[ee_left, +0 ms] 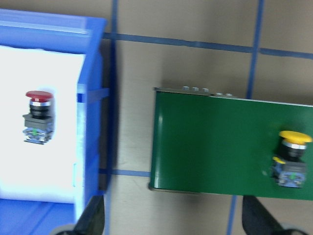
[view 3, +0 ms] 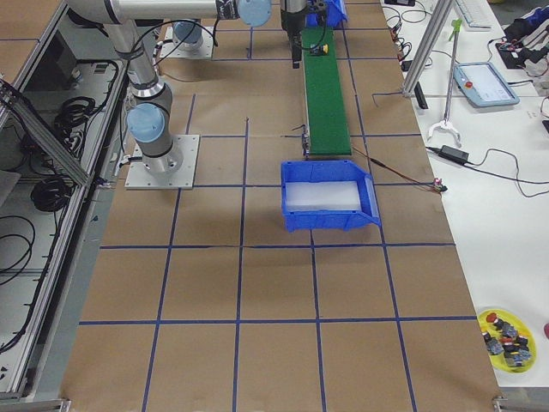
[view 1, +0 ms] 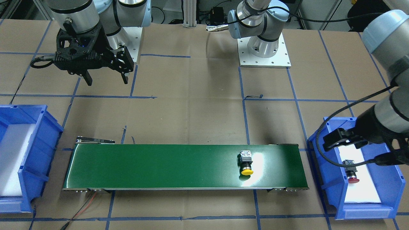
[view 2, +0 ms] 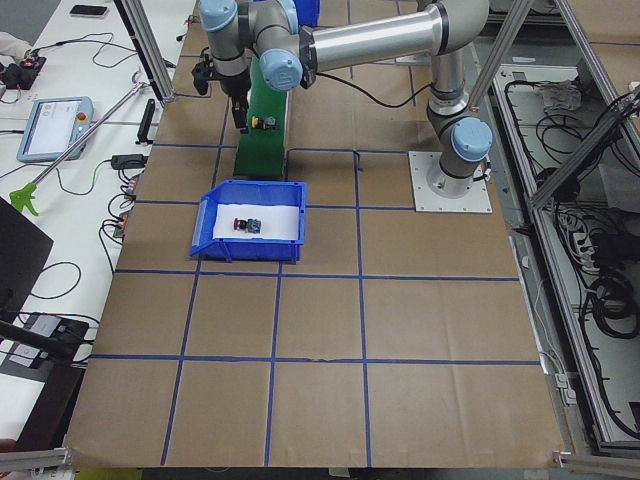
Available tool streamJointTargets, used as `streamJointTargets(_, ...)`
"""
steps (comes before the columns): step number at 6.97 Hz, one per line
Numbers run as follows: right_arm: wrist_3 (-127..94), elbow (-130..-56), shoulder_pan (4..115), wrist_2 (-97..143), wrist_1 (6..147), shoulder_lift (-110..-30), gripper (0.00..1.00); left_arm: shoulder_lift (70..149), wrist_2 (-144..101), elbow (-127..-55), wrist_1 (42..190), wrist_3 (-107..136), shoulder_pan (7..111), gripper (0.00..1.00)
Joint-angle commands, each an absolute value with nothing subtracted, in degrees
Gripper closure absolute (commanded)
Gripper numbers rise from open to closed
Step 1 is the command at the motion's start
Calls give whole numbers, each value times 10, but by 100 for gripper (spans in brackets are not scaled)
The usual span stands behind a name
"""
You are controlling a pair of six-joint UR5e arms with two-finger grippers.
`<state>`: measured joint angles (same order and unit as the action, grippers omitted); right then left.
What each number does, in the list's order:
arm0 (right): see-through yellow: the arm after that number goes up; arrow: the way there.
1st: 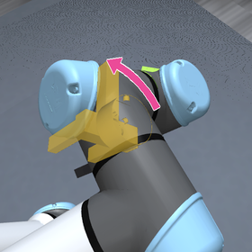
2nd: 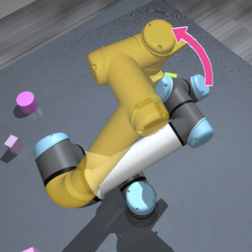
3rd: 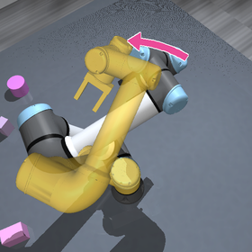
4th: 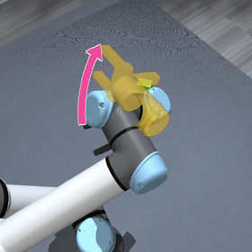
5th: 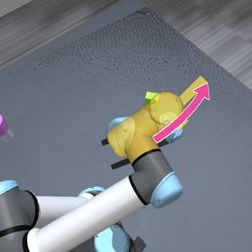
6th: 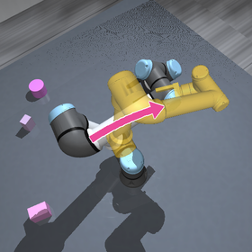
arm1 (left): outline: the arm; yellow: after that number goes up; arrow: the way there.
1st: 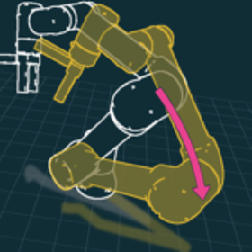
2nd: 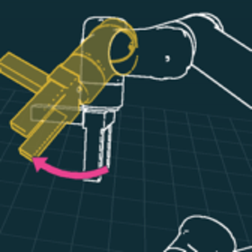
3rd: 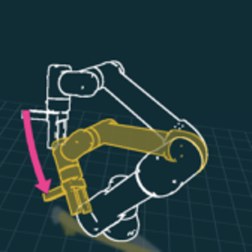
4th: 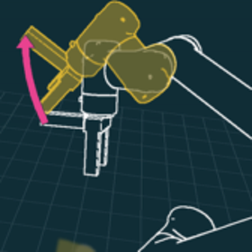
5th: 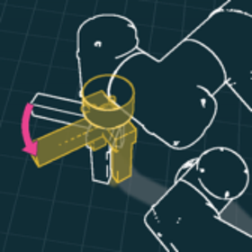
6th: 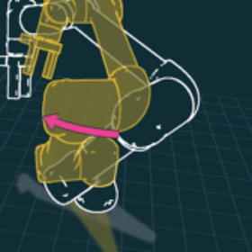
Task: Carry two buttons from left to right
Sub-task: 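Return the left gripper to the bin and grasp the red button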
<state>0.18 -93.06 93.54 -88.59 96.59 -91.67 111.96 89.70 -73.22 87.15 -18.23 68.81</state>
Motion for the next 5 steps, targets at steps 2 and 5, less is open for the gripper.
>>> streamJointTargets(2,2,-931,935,-886,966,-917,0,1157,897,-733,840,-305,610,0)
streamJointTargets(5,2,-931,935,-886,966,-917,0,1190,893,-765,764,-304,609,0)
